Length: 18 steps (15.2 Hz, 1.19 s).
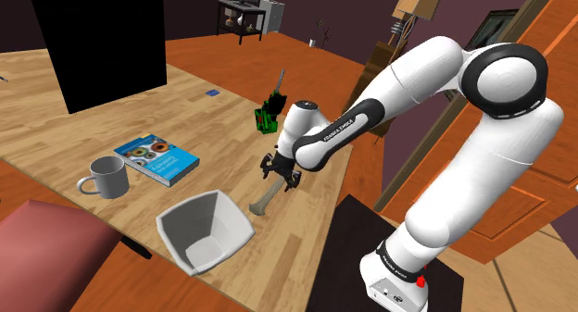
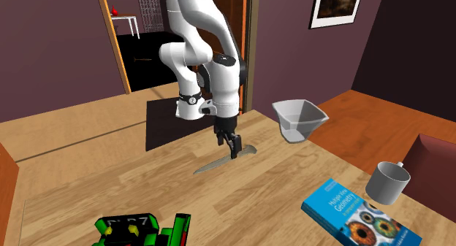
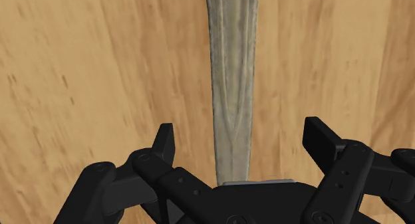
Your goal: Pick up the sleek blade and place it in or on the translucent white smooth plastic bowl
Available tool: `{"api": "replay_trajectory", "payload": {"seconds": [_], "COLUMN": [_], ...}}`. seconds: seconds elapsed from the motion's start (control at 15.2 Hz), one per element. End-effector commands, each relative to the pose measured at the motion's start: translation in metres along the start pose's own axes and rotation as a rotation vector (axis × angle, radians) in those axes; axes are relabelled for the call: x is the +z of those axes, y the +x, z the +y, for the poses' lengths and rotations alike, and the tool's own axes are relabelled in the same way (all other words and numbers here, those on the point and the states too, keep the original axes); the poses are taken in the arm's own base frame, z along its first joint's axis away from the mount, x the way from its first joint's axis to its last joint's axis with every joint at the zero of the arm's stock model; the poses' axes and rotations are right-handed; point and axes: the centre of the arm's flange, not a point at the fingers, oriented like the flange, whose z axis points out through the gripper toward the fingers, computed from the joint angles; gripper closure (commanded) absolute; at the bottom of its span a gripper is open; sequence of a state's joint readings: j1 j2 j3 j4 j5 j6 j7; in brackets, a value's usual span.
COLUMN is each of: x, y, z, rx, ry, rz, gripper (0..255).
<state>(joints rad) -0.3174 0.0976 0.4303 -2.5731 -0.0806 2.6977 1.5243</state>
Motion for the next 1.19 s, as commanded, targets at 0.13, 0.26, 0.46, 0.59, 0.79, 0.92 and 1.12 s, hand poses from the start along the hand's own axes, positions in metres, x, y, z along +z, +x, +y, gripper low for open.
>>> {"api": "replay_trajectory", "payload": {"seconds": [0.13,0.26,0.46,0.59,0.79,0.92,1.12], "x": [0.021,0.034,0.034,0.034,0.034,0.034,0.034], "y": [0.002,0.002,0.002,0.002,0.002,0.002,0.002], "z": [0.0,0.0,0.0,0.0,0.0,0.0,0.0], "rx": [0.009,0.009,0.009,0.009,0.009,0.009,0.009], "ry": [0.002,0.002,0.002,0.002,0.002,0.002,0.002], "rz": [-0.001,-0.001,-0.001,-0.001,-0.001,-0.001,-0.001], "gripper": [0,0,0,0,0,255,255]}}
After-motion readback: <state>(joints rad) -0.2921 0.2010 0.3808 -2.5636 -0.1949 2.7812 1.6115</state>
